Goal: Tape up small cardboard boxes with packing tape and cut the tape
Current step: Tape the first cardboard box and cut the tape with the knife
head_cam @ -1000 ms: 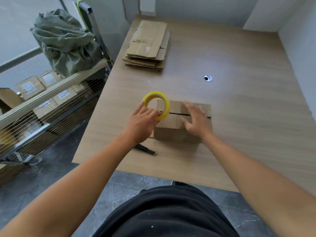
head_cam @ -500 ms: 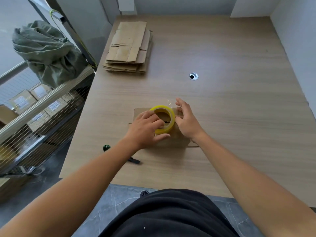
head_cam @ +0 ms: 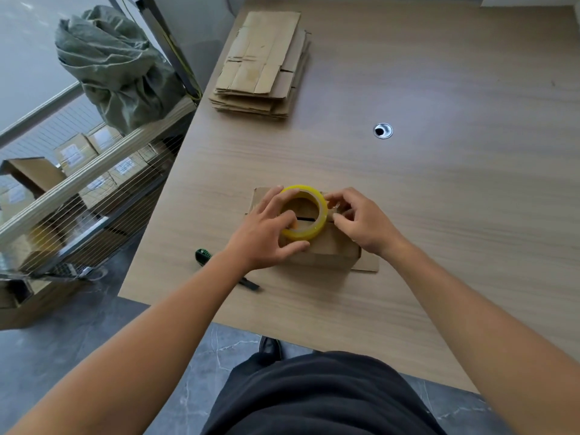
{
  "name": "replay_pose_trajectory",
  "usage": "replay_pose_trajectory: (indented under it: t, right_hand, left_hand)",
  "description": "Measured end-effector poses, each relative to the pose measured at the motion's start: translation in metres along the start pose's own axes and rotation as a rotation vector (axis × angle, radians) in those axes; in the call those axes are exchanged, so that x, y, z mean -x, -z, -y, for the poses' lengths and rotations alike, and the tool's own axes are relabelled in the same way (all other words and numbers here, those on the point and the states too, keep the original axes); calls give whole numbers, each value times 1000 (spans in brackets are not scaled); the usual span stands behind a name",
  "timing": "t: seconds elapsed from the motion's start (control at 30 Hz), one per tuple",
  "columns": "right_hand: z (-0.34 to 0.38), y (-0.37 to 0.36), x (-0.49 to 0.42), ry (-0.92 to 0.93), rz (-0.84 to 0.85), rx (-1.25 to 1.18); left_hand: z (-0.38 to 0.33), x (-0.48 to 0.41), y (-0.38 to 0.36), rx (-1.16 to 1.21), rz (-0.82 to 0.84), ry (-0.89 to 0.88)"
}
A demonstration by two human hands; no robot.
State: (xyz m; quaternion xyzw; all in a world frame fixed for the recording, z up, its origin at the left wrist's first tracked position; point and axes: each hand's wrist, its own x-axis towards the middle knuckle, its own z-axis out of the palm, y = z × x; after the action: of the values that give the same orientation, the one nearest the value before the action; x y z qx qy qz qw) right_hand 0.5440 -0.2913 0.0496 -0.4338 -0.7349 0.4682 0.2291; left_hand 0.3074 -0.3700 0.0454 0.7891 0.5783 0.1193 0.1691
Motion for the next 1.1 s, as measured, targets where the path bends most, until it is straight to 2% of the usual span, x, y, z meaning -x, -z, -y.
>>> replay_pose_trajectory:
  t: [0.17, 0.33, 0.47, 0.57, 0.7, 0.8, 0.87, 0.97, 1.1]
  right_hand:
    - [-4, 4, 7, -3, 18, 45]
    - [-5, 4, 17, -90, -52, 6]
    - [-12, 4, 32, -245, -192, -231]
    - [-17, -2, 48, -261, -237, -485]
    - [-21, -2, 54, -245, -251, -612]
    - [-21, 2, 52, -197, -179, -521]
    - [-21, 0, 51, -211, -246, -488]
    - [-20, -6, 52, -329, -354, -660]
    - [-20, -8, 48, -649, -479, -1075]
  left_hand:
    - [0, -3, -13, 11, -170, -42]
    - [0, -4, -20, 8, -252, -31]
    - [-2, -7, -21, 26, -319, -33]
    - [-6, -9, -25, -38, -362, -75]
    - [-8, -8, -27, -64, -305, -112]
    - [-6, -8, -25, -52, -217, -173]
    - [-3, -8, -24, -30, -208, -181]
    - [-2, -5, -27, -49, -267, -161]
    - [-9, -7, -34, -171, -462, -102]
